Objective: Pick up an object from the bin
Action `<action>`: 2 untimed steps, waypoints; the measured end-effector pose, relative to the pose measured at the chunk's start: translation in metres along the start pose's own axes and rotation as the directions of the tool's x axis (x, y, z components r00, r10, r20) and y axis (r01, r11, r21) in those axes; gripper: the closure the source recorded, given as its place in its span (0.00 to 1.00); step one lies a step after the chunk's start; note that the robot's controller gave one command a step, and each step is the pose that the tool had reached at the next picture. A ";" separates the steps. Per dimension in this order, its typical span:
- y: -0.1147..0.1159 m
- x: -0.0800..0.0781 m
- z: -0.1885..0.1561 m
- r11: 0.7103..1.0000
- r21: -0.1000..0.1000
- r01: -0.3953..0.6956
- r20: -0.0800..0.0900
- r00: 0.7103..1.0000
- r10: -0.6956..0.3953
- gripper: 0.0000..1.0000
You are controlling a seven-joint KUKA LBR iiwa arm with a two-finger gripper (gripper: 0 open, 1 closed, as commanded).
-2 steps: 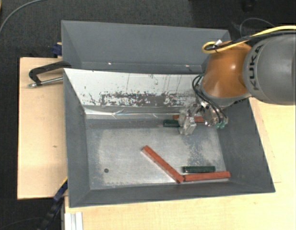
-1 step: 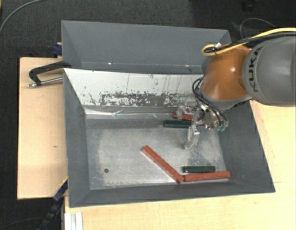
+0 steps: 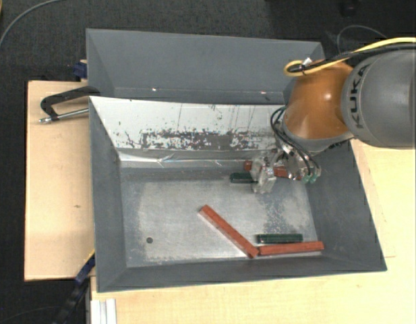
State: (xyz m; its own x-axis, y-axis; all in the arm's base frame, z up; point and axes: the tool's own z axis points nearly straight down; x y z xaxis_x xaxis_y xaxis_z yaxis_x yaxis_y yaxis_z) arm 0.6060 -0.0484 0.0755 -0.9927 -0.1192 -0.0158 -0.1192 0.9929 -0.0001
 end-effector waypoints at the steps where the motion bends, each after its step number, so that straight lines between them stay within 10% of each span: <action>1: 0.001 0.001 -0.002 1.000 0.000 0.003 -0.002 1.000 -0.003 1.00; 2: 0.001 0.004 0.000 1.000 -0.001 0.004 -0.013 1.000 -0.004 0.00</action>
Offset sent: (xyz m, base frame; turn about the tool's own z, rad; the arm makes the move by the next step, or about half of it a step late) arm -0.0049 -0.0001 -0.0014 -0.0054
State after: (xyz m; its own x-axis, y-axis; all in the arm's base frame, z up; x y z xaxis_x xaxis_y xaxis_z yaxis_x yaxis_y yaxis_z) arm 0.6019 -0.0479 0.0754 -0.9924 -0.1230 -0.0030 -0.1230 0.9924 0.0011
